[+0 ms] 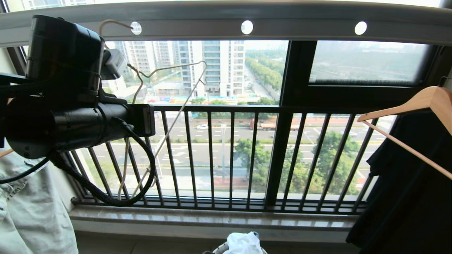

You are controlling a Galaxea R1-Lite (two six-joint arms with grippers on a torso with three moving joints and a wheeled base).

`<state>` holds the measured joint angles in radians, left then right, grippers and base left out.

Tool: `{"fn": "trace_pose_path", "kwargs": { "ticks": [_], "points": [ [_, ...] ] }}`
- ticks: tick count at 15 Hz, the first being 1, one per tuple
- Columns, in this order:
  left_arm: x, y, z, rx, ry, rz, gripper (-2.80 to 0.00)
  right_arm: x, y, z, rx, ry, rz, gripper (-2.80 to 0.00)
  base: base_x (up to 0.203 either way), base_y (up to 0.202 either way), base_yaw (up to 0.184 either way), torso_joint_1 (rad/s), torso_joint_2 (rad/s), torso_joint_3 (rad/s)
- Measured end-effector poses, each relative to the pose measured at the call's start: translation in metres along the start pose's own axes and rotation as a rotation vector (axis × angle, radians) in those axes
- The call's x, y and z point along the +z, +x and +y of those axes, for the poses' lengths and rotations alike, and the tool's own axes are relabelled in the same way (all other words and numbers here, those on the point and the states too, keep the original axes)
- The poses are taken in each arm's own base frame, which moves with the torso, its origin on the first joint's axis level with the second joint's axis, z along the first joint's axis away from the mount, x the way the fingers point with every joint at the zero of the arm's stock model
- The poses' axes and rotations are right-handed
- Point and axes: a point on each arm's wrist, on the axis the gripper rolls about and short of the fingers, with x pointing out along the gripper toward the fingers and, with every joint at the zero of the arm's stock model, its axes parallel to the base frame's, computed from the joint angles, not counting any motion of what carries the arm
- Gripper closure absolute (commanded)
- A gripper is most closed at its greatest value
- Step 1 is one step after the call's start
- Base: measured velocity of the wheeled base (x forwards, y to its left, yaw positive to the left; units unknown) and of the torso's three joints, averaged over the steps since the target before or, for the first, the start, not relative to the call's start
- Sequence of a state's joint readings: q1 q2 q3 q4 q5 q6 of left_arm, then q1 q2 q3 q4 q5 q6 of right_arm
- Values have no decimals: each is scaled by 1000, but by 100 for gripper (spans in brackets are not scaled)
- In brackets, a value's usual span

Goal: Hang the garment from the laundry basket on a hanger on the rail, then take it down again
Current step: Pick up the clothes rack on the clothesline

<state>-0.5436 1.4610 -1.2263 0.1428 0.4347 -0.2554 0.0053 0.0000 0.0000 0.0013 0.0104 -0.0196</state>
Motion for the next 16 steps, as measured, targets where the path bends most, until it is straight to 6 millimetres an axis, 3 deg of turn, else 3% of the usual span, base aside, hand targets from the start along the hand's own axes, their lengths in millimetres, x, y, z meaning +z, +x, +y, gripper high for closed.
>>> {"fn": "trace_pose_path", "kwargs": {
  "ticks": [9,12,16],
  "points": [
    [-6,-11,7,-22,-42,-92,0,0,0,0,0,0,0,0,0,0,0,0,0,0],
    [-9,-29,17,-27,-43,-102,0,0,0,0,0,0,0,0,0,0,0,0,0,0],
    [-21,-72,37,-98,10,-15,0,0,0,0,0,0,0,0,0,0,0,0,0,0]
  ]
}}
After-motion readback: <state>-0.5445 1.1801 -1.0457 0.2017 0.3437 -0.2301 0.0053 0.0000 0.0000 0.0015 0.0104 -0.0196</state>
